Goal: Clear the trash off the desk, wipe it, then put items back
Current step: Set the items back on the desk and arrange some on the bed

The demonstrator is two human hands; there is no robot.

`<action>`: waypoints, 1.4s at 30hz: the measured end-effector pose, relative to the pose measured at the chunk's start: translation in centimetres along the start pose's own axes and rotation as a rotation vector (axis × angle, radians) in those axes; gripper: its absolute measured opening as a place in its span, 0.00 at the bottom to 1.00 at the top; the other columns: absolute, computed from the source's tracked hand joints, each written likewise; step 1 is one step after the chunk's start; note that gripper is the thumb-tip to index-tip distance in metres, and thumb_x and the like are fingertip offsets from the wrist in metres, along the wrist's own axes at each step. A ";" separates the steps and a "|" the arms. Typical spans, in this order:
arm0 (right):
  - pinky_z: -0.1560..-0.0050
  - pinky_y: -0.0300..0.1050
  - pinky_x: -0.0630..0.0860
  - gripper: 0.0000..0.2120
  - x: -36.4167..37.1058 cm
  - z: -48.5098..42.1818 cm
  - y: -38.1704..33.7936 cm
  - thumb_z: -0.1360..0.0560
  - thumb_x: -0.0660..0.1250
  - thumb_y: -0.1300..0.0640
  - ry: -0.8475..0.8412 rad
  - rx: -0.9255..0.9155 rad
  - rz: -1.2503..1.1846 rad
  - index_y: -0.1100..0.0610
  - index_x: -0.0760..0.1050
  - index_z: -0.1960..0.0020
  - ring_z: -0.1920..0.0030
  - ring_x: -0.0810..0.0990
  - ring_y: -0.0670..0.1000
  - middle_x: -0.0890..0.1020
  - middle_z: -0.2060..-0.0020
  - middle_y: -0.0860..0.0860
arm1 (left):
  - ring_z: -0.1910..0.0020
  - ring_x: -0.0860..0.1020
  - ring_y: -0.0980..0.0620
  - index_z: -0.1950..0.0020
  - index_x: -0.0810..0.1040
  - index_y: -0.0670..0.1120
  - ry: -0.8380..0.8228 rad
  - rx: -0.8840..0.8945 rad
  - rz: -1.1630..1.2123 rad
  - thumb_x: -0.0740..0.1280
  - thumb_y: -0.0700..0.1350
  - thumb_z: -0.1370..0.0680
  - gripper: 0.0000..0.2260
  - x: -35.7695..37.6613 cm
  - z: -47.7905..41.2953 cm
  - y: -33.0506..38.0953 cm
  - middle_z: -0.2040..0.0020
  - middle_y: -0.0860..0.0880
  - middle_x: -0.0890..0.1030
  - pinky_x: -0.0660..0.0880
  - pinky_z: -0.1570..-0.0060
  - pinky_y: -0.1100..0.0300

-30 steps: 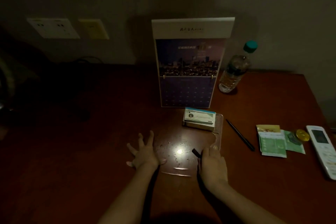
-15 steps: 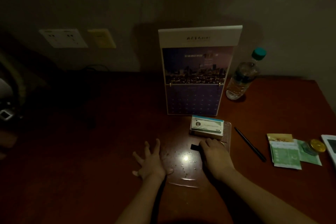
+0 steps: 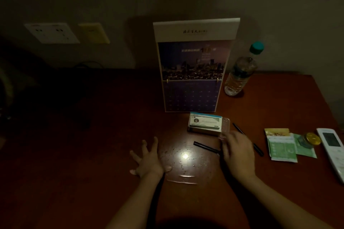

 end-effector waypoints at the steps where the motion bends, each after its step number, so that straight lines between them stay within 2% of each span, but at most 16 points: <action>1: 0.50 0.54 0.74 0.14 -0.4 0.0 2.4 0.29 0.70 0.62 0.011 0.144 0.038 0.61 0.77 0.43 0.49 0.76 0.59 0.79 0.49 0.60 | 0.25 0.35 0.38 0.25 0.40 0.66 0.001 0.002 0.005 0.76 0.55 0.33 0.51 0.0 -0.1 0.1 0.22 0.54 0.37 0.59 0.36 0.29; 3: 0.46 0.55 0.72 0.16 -0.1 0.2 6.9 0.25 0.66 0.59 -0.079 0.408 0.128 0.62 0.73 0.39 0.46 0.74 0.61 0.76 0.46 0.61 | 0.25 0.35 0.38 0.25 0.40 0.66 0.000 0.004 0.014 0.77 0.55 0.33 0.51 0.1 0.0 0.3 0.22 0.54 0.37 0.59 0.36 0.29; 5: 0.44 0.55 0.71 0.16 0.6 0.5 8.9 0.23 0.63 0.56 -0.173 0.507 0.158 0.63 0.71 0.38 0.43 0.72 0.61 0.75 0.44 0.62 | 0.25 0.36 0.38 0.25 0.40 0.66 -0.003 0.003 0.004 0.77 0.55 0.33 0.51 0.1 0.1 0.3 0.22 0.54 0.37 0.59 0.37 0.29; 8: 0.47 0.54 0.73 0.12 1.3 0.1 9.0 0.23 0.63 0.57 -0.194 0.474 0.153 0.63 0.71 0.43 0.47 0.74 0.60 0.76 0.48 0.61 | 0.25 0.36 0.38 0.25 0.40 0.66 -0.001 0.005 -0.008 0.76 0.55 0.33 0.51 0.1 0.1 0.3 0.22 0.54 0.38 0.60 0.37 0.30; 13: 0.51 0.54 0.74 0.09 1.4 1.3 8.7 0.22 0.62 0.58 -0.153 0.536 0.113 0.63 0.72 0.46 0.51 0.75 0.59 0.77 0.52 0.60 | 0.25 0.36 0.38 0.25 0.40 0.66 0.006 -0.011 -0.005 0.77 0.55 0.34 0.52 0.2 0.0 -0.1 0.22 0.54 0.38 0.61 0.36 0.29; 17: 0.54 0.54 0.75 0.09 1.5 1.8 8.2 0.23 0.63 0.59 -0.172 0.481 0.128 0.63 0.72 0.46 0.52 0.75 0.59 0.77 0.52 0.61 | 0.25 0.36 0.38 0.25 0.40 0.66 0.010 0.004 -0.006 0.77 0.55 0.34 0.52 0.5 -0.1 0.0 0.22 0.54 0.38 0.61 0.37 0.28; 21: 0.50 0.54 0.75 0.14 1.2 1.5 7.4 0.23 0.63 0.54 -0.185 0.506 0.128 0.62 0.71 0.42 0.48 0.74 0.59 0.76 0.47 0.60 | 0.25 0.37 0.38 0.25 0.41 0.66 0.023 0.015 -0.003 0.77 0.55 0.34 0.52 -0.1 -0.5 0.2 0.22 0.54 0.39 0.61 0.37 0.28; 27: 0.44 0.51 0.71 0.18 0.2 -0.1 4.8 0.22 0.61 0.51 -0.237 0.408 0.124 0.59 0.68 0.37 0.42 0.72 0.58 0.73 0.41 0.58 | 0.24 0.39 0.37 0.24 0.43 0.64 -0.032 0.042 -0.047 0.76 0.58 0.34 0.51 -0.1 0.0 0.1 0.22 0.53 0.38 0.60 0.36 0.30; 31: 0.46 0.50 0.71 0.18 -0.6 -0.8 3.5 0.22 0.60 0.50 -0.236 0.287 0.057 0.58 0.68 0.36 0.43 0.71 0.57 0.73 0.42 0.57 | 0.24 0.51 0.41 0.24 0.53 0.60 0.024 0.079 -0.032 0.75 0.60 0.34 0.45 -1.3 0.3 0.4 0.22 0.51 0.48 0.62 0.33 0.36; 35: 0.47 0.48 0.71 0.18 -2.1 -1.1 2.2 0.21 0.59 0.47 -0.257 0.138 0.082 0.55 0.68 0.36 0.44 0.72 0.55 0.74 0.43 0.55 | 0.28 0.62 0.43 0.25 0.59 0.57 0.109 0.095 -0.068 0.74 0.61 0.32 0.40 -2.1 1.9 0.9 0.25 0.49 0.58 0.68 0.36 0.45; 42: 0.43 0.47 0.68 0.19 -4.7 -0.4 -0.3 0.21 0.57 0.45 -0.305 -0.137 0.058 0.55 0.68 0.35 0.41 0.71 0.54 0.74 0.40 0.54 | 0.32 0.67 0.44 0.27 0.61 0.57 0.225 0.013 0.027 0.72 0.60 0.30 0.35 -1.3 8.2 1.4 0.29 0.50 0.64 0.71 0.41 0.47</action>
Point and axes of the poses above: each hand's wrist, its own z-axis away from the middle knuckle, its own x-axis out of the palm, y = z × x, the point moved 9 cm from there along -z, towards the middle knuckle
